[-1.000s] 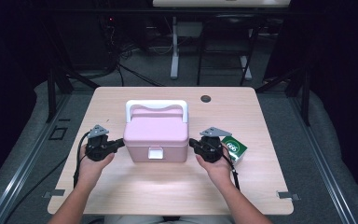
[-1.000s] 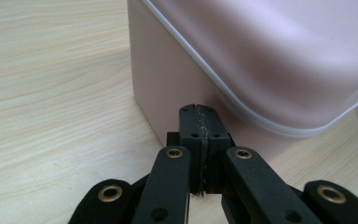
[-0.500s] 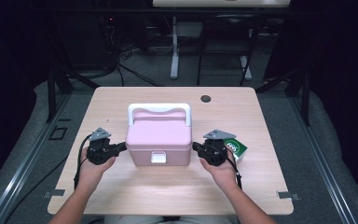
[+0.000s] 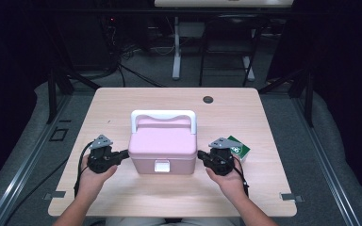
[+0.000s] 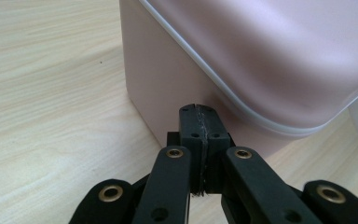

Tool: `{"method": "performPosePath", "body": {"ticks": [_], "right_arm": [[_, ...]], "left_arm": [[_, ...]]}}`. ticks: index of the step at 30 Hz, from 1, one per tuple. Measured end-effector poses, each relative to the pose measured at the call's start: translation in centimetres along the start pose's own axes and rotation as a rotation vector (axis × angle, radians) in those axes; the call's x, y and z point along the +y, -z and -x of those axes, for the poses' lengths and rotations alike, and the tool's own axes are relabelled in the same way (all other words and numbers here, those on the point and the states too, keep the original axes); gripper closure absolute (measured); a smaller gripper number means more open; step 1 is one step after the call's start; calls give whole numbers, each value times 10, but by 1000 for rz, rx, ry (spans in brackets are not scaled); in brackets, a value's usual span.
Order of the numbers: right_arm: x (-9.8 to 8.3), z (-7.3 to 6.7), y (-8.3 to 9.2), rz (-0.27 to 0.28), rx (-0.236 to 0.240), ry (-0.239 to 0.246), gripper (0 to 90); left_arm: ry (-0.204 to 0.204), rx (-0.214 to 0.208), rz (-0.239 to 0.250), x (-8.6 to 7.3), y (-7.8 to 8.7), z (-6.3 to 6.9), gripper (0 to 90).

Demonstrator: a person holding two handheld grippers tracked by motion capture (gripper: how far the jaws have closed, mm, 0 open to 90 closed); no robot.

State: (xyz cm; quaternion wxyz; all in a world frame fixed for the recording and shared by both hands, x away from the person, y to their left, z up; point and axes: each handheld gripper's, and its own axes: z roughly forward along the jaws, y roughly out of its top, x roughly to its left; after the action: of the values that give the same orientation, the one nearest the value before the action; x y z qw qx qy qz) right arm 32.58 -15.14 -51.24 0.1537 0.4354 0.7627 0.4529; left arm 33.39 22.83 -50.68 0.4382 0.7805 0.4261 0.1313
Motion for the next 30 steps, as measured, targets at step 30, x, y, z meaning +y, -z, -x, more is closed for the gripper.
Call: {"method": "performPosePath", "body": {"ticks": [30], "right_arm": [[-20, -12, 26, -1, 23, 6, 900]], "left_arm": [[-15, -43, -4, -17, 17, 19, 900]]}}
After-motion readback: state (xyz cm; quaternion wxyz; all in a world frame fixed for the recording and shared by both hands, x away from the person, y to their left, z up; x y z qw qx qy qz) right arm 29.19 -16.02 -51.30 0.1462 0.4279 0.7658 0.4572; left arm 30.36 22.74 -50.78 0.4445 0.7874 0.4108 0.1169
